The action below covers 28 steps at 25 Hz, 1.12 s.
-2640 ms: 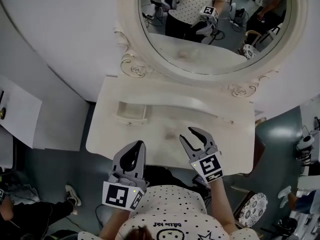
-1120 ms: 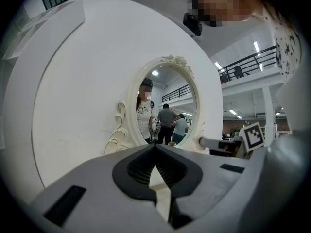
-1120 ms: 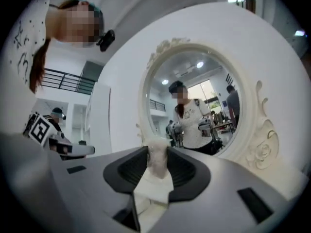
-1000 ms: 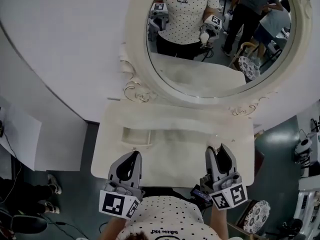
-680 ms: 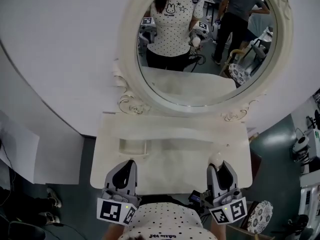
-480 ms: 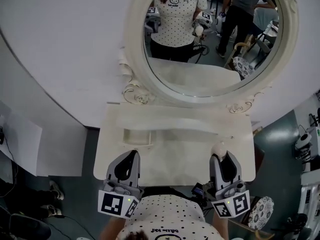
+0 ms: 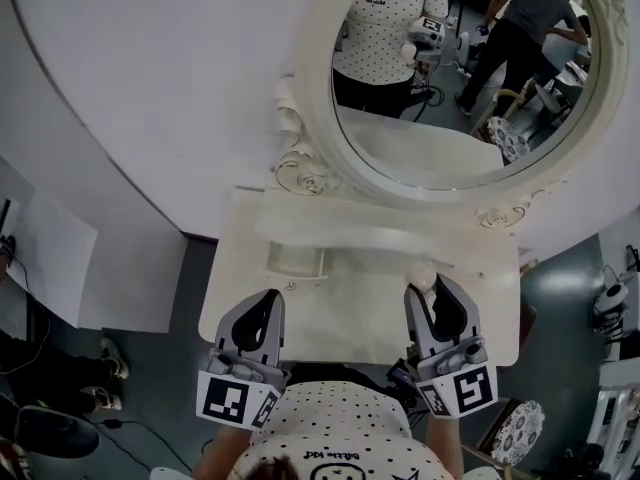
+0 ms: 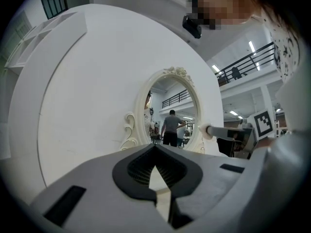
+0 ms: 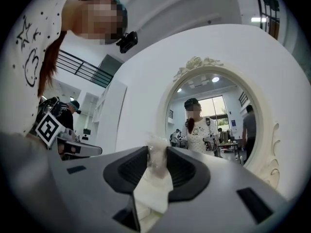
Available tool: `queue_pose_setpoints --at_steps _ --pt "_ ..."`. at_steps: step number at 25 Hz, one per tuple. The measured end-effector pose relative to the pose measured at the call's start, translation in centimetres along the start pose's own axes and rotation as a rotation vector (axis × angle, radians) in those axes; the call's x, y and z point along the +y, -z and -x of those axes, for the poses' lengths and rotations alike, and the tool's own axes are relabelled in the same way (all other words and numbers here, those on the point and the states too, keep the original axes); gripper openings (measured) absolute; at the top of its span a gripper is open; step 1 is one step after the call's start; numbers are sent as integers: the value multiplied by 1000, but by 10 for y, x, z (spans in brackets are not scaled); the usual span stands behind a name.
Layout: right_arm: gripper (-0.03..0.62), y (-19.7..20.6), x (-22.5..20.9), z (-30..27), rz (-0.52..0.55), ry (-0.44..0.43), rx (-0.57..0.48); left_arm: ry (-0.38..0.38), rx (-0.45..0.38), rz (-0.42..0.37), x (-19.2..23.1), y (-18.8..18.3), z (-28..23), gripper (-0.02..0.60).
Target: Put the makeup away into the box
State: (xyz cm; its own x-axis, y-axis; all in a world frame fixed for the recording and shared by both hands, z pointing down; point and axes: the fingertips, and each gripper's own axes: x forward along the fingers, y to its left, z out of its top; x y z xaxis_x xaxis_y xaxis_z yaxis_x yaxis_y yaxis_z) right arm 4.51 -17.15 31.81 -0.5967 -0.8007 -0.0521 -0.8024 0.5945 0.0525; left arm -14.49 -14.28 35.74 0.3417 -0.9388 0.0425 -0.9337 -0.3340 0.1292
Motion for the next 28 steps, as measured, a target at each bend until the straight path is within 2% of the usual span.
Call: queue_pose_setpoints --at_steps 7,14,20,28 --pt "130 41 39 -75 87 -151 98 -34 2 9 18 2 7 5" --pt "130 113 80 -142 119 -306 248 -70 12 21 40 4 10 5" --pt "130 174 105 -166 162 -409 391 -90 25 37 55 9 10 5" --pt "130 239 118 -170 212 -487 561 -91 37 54 67 13 5 5"
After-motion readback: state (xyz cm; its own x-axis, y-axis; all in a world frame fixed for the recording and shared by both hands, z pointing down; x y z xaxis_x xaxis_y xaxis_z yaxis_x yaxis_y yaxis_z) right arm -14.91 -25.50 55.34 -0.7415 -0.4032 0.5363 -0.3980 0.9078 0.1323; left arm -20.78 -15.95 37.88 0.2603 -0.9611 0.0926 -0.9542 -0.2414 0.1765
